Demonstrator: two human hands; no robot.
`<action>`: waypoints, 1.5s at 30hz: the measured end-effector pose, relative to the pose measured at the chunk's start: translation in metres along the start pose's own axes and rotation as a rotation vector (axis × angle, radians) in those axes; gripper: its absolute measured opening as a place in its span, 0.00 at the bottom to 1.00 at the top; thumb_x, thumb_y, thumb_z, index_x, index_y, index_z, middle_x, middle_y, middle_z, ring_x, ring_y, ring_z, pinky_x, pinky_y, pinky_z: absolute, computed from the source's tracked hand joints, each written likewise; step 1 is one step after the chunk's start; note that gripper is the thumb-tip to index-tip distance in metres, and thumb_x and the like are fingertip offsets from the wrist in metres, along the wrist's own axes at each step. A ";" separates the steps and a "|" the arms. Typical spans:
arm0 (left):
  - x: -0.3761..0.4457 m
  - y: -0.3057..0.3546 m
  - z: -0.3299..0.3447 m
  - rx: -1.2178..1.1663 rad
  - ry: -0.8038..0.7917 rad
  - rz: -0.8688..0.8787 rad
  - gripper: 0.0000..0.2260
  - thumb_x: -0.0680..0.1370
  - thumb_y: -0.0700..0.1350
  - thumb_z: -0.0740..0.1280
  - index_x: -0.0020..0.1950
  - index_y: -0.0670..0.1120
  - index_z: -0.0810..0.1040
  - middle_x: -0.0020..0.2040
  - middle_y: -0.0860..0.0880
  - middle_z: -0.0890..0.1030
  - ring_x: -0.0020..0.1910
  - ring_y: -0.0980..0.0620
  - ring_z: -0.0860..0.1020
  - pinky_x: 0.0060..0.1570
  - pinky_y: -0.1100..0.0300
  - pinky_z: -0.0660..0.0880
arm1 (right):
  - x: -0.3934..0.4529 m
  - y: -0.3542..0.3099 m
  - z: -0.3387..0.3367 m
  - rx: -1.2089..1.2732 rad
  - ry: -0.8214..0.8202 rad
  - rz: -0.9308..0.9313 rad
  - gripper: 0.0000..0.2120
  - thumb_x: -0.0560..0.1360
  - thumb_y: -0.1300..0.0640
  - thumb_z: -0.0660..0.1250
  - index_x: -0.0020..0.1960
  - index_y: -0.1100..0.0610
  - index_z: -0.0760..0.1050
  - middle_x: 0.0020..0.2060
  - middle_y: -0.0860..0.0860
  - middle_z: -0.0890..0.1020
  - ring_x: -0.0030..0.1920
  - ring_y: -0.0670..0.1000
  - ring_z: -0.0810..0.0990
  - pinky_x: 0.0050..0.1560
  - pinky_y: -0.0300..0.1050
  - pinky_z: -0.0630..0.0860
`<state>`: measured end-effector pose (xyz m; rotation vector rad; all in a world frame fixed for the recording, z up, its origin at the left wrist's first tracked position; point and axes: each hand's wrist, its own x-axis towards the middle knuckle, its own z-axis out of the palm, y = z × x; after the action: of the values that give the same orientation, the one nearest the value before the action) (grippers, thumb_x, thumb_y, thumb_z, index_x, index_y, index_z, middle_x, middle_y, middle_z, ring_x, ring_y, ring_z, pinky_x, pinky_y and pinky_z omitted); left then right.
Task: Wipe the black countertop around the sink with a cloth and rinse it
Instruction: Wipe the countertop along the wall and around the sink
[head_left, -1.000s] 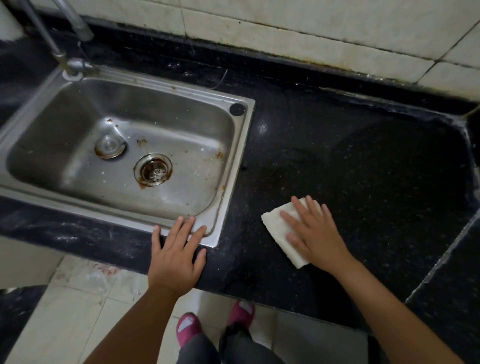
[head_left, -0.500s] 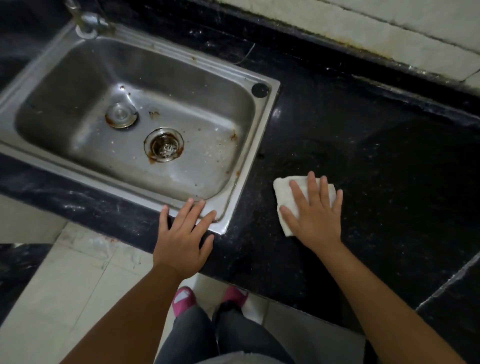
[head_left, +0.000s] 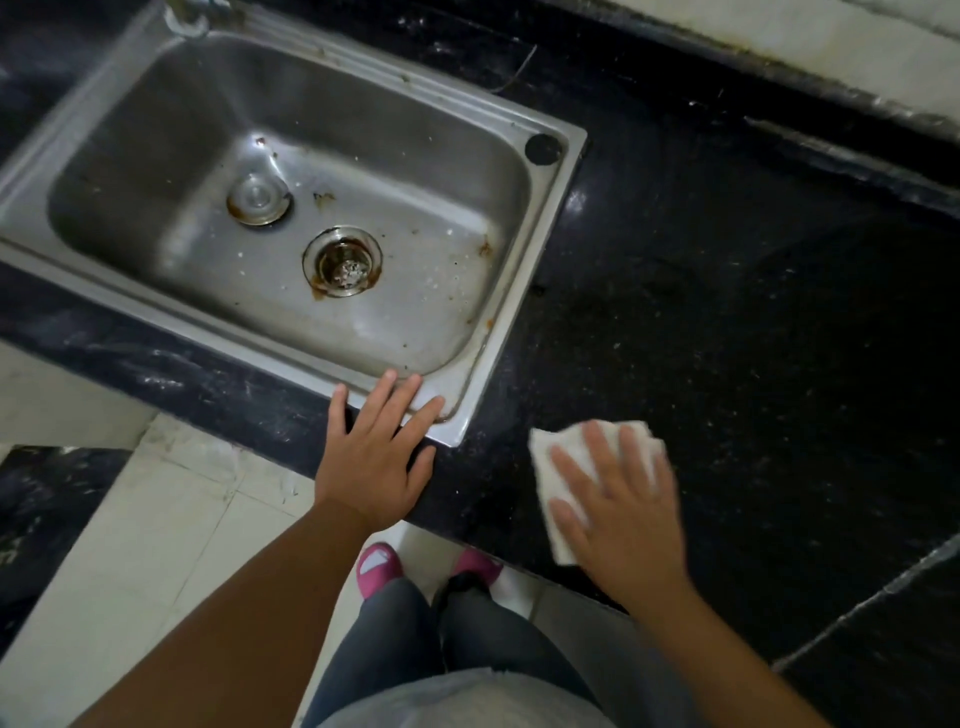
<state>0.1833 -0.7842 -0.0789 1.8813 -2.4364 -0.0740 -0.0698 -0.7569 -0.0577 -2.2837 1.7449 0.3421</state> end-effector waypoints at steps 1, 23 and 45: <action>0.000 0.000 0.000 0.002 -0.003 0.003 0.19 0.74 0.52 0.53 0.64 0.51 0.66 0.65 0.43 0.74 0.67 0.46 0.61 0.65 0.42 0.50 | -0.006 0.020 -0.001 -0.007 -0.004 0.053 0.24 0.80 0.42 0.38 0.67 0.48 0.63 0.68 0.56 0.65 0.66 0.62 0.62 0.62 0.62 0.59; 0.000 0.002 -0.005 -0.025 -0.036 -0.004 0.18 0.75 0.52 0.52 0.63 0.50 0.67 0.64 0.42 0.75 0.67 0.46 0.62 0.66 0.44 0.49 | 0.065 -0.013 -0.027 0.024 0.078 0.051 0.24 0.79 0.44 0.46 0.72 0.48 0.60 0.74 0.55 0.59 0.72 0.62 0.51 0.68 0.66 0.53; 0.005 0.002 -0.016 -0.035 -0.248 -0.044 0.23 0.80 0.56 0.38 0.64 0.51 0.66 0.63 0.43 0.76 0.66 0.46 0.63 0.68 0.48 0.43 | -0.005 0.038 -0.002 0.132 0.043 0.336 0.27 0.79 0.42 0.35 0.67 0.46 0.65 0.66 0.53 0.70 0.66 0.59 0.64 0.61 0.64 0.66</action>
<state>0.1818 -0.7882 -0.0624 2.0202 -2.5254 -0.3715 -0.1079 -0.7623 -0.0561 -1.9196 2.1075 0.2319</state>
